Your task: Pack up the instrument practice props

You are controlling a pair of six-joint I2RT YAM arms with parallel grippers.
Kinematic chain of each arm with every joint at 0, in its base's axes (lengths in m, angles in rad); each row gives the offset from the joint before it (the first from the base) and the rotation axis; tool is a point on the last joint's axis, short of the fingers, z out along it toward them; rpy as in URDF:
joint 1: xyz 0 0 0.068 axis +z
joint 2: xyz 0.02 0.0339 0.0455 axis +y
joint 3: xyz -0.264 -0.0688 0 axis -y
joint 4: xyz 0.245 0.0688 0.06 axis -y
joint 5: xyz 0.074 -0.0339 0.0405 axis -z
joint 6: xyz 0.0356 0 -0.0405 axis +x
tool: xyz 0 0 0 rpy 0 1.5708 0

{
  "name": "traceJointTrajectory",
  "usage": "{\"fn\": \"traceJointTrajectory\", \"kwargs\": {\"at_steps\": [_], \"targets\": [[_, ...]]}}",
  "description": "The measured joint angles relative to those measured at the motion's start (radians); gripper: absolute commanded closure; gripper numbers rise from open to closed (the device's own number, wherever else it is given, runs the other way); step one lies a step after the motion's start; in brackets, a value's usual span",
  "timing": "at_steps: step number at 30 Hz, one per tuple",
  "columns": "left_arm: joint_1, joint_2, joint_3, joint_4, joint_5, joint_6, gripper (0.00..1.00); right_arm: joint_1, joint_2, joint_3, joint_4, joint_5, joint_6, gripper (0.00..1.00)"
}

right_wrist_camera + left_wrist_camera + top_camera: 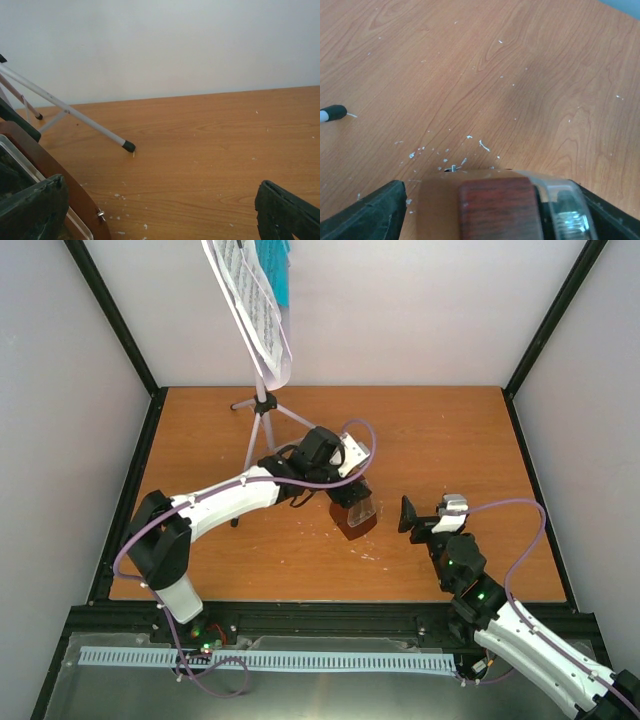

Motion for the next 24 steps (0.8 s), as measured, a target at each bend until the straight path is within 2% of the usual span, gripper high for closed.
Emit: {"fn": "traceJointTrajectory", "kwargs": {"at_steps": [12, 18, 24], "targets": [[-0.034, 0.0, 0.0, -0.003, -0.069, 0.0, 0.5, 0.0, 0.008, -0.013, -0.008, 0.018, 0.006, 0.0], [-0.043, 0.0, 0.0, -0.002, -0.095, -0.01, 0.53, 0.0, 0.008, -0.013, -0.014, 0.027, 0.01, 0.0], [-0.061, -0.019, -0.008, -0.018, -0.211, -0.092, 0.52, 0.0, 0.01, -0.018, -0.01, 0.029, 0.01, 0.0]]}}
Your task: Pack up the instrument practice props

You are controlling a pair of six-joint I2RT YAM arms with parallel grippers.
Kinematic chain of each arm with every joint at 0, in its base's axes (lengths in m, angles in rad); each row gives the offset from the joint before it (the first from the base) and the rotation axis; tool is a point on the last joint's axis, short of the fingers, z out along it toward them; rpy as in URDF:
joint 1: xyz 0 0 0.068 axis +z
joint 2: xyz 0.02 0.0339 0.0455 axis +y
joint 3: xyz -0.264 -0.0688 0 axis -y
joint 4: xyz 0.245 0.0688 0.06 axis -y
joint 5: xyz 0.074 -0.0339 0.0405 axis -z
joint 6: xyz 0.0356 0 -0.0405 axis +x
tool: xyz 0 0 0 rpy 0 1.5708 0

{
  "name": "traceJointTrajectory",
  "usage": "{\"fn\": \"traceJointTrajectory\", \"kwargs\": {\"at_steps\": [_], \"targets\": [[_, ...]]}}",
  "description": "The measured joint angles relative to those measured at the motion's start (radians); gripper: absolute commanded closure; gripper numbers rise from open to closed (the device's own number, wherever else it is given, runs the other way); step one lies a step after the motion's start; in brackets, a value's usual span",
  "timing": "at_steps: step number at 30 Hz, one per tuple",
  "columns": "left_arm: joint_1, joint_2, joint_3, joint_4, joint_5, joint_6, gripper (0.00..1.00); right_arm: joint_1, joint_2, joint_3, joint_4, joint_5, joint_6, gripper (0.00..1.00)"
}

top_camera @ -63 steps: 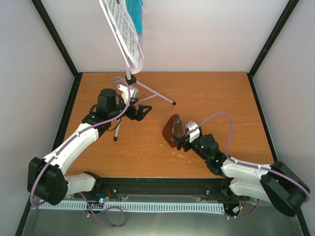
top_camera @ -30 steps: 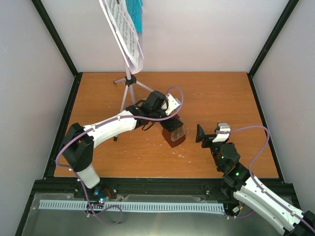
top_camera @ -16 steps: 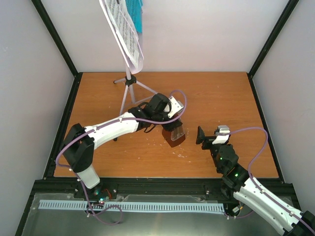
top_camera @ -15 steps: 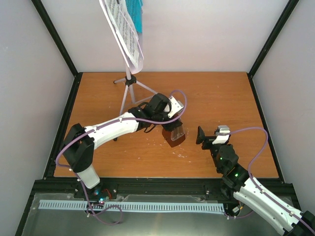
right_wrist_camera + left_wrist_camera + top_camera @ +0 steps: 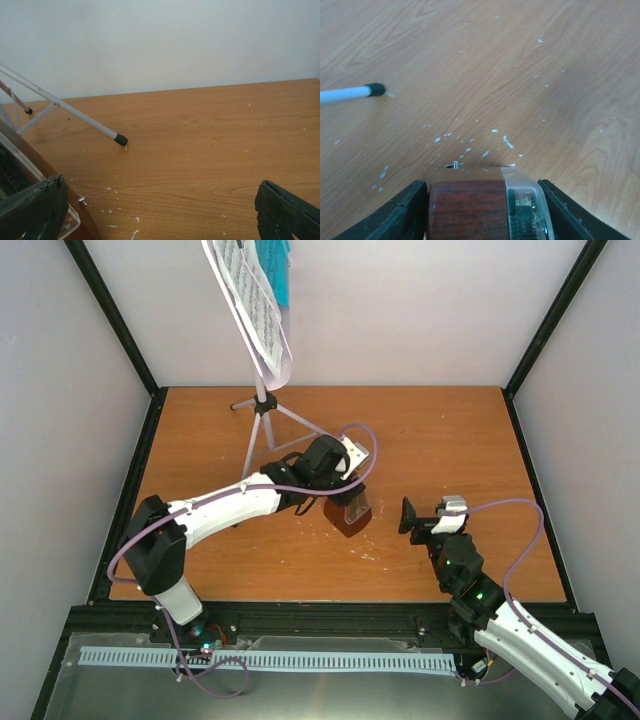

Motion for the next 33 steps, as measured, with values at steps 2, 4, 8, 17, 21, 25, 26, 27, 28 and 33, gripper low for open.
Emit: {"fn": "traceJointTrajectory", "kwargs": {"at_steps": [2, 4, 8, 17, 21, 25, 26, 27, 28, 33], "targets": [[-0.001, -0.019, -0.013, -0.014, -0.05, -0.035, 0.52, 0.0, 0.007, -0.006, 0.006, -0.003, -0.001, 0.0], [-0.001, -0.034, -0.018, -0.041, -0.095, -0.073, 0.5, 0.0, 0.019, -0.009, 0.011, -0.008, -0.005, 0.0], [-0.001, -0.067, -0.039, -0.079, -0.156, -0.149, 0.49, 0.0, 0.05, -0.01, 0.02, -0.023, -0.009, 0.0], [-0.001, -0.235, -0.166, -0.148, -0.137, -0.32, 0.38, 0.0, 0.135, -0.01, 0.07, -0.079, -0.006, 0.0], [-0.001, -0.26, -0.185, -0.151, -0.086, -0.373, 0.15, 0.0, 0.19, -0.002, 0.061, -0.06, 0.012, 0.0], [-0.002, -0.28, -0.198, -0.13, -0.018, -0.391, 0.04, 0.0, 0.21, 0.002, 0.057, -0.057, 0.023, 0.0], [-0.001, -0.289, -0.2, -0.122, -0.004, -0.389, 0.02, 0.0, 0.21, 0.003, 0.053, -0.057, 0.03, 0.0], [-0.001, -0.298, -0.2, -0.117, 0.004, -0.383, 0.01, 0.0, 0.209, 0.006, 0.048, -0.06, 0.035, 0.0], [-0.002, -0.312, -0.199, -0.112, 0.015, -0.378, 0.0, 0.0, 0.209, 0.013, 0.037, -0.067, 0.043, 0.0], [-0.001, -0.379, -0.159, -0.111, 0.036, -0.326, 0.01, 0.0, 0.205, 0.082, -0.036, -0.153, 0.098, 0.0]]}}
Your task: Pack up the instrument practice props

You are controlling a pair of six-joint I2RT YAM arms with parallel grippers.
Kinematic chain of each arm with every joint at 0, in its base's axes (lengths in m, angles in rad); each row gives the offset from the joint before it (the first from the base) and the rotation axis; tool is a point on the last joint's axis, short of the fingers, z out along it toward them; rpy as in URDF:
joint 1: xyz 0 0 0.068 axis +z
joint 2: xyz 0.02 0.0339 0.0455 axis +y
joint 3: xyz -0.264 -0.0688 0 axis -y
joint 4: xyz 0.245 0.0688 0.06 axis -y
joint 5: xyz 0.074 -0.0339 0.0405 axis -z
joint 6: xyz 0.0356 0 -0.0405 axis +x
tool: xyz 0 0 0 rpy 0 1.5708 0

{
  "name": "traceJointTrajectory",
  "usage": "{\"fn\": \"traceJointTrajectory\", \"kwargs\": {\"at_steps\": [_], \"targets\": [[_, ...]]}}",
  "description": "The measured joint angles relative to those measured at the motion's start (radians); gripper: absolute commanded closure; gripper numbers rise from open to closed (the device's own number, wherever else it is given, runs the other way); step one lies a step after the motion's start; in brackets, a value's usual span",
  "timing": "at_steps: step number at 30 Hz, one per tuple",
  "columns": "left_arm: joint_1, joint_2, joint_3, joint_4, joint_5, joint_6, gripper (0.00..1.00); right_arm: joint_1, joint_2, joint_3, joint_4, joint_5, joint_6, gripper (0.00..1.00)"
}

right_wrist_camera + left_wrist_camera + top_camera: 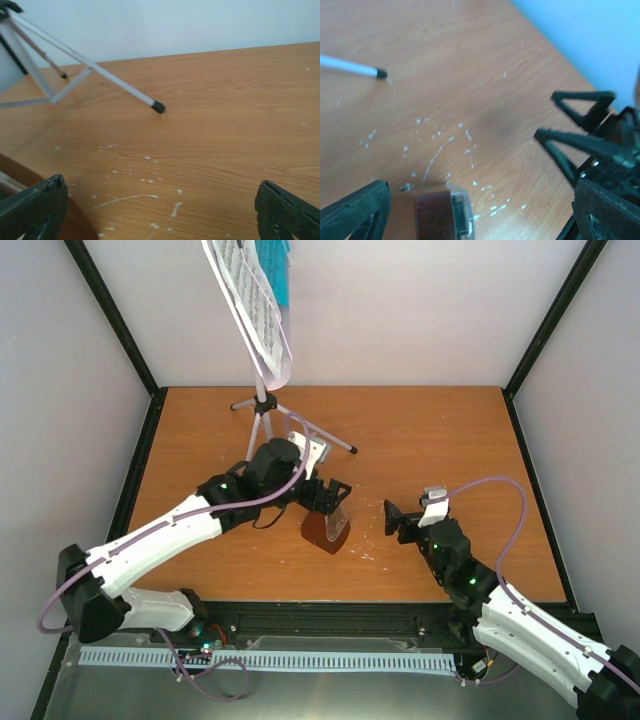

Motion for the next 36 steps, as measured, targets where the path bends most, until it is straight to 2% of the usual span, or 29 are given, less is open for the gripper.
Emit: {"fn": "traceJointTrajectory", "kwargs": {"at_steps": [4, 7, 12, 16, 24, 29, 36], "targets": [[0.024, -0.065, 0.042, 0.013, 0.014, 0.034, 0.01, 0.0, 0.006, 0.072, -0.053, -0.098, 0.03, 0.0], [0.101, -0.129, 0.019, 0.044, 0.068, 0.042, 0.01, 0.0, 0.032, 0.118, -0.088, -0.181, 0.06, 0.0], [0.284, -0.25, -0.168, 0.134, 0.176, 0.019, 0.0, 0.002, 0.1, 0.128, -0.125, -0.312, 0.129, 0.0], [0.372, -0.303, -0.335, 0.16, 0.269, -0.016, 0.0, 0.02, 0.101, 0.076, -0.128, -0.385, 0.184, 0.0], [0.466, -0.37, -0.482, 0.242, 0.342, -0.044, 0.01, 0.091, 0.104, 0.014, -0.135, -0.426, 0.252, 0.16], [0.483, -0.312, -0.535, 0.301, 0.36, -0.058, 0.01, 0.161, 0.178, -0.011, -0.076, -0.417, 0.272, 0.21], [0.483, -0.243, -0.576, 0.372, 0.38, -0.07, 0.01, 0.247, 0.379, -0.005, 0.023, -0.38, 0.275, 0.21]]}}
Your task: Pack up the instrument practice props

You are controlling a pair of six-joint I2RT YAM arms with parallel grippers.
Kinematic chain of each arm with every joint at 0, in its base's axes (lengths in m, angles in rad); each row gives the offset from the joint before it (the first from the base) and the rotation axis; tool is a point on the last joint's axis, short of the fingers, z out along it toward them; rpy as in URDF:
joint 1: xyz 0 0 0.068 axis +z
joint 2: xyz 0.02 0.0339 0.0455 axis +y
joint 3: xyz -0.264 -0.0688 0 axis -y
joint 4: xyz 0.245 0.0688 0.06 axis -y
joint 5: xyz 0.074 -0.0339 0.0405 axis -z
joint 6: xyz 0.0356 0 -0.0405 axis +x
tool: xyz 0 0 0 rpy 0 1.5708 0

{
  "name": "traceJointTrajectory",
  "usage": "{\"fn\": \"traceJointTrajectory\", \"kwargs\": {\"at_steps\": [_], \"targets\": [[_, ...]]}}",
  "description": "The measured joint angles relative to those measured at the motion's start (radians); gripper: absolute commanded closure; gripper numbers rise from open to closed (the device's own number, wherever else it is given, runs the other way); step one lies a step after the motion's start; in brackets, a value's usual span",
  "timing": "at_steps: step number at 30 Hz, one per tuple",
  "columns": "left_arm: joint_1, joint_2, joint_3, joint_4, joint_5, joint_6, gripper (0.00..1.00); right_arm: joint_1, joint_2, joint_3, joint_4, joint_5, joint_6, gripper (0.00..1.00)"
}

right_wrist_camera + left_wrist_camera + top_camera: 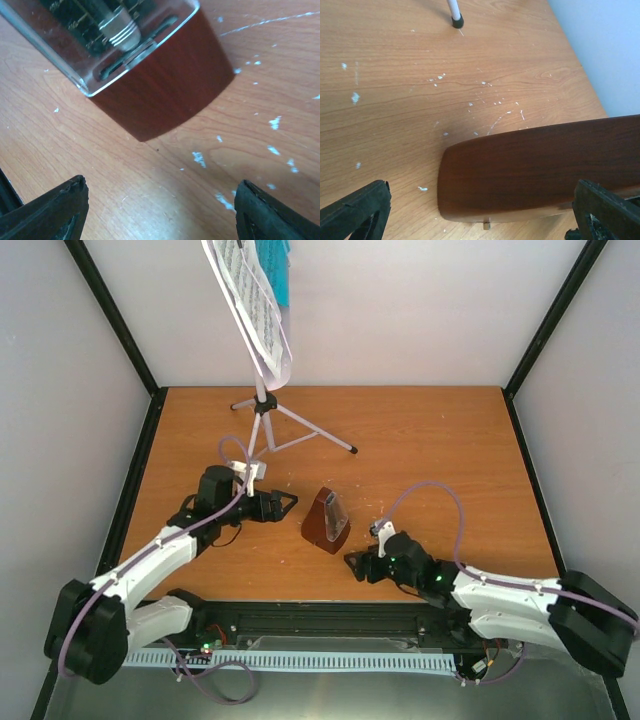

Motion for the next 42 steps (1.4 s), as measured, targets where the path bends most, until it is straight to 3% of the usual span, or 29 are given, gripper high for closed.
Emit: {"fn": "traceJointTrajectory", "kwargs": {"at_steps": [8, 15, 23, 36, 42], "targets": [[0.0, 0.144, -0.002, 0.14, 0.098, -0.03, 0.01, 0.082, 0.209, 0.031, 0.194, 0.062, 0.002, 0.13], [0.0, 0.266, 0.008, 0.185, 0.123, -0.028, 0.0, 0.097, 0.321, 0.079, 0.314, 0.086, -0.012, 0.12], [-0.008, 0.34, 0.023, 0.235, 0.159, -0.026, 0.01, 0.099, 0.391, 0.087, 0.344, 0.141, 0.013, 0.13], [-0.173, 0.396, 0.027, 0.332, 0.169, -0.062, 0.0, 0.093, 0.274, 0.099, 0.192, 0.309, 0.08, 0.11], [-0.249, 0.399, 0.019, 0.371, 0.153, -0.111, 0.01, 0.085, 0.124, 0.078, 0.095, 0.342, 0.083, 0.02]]}}
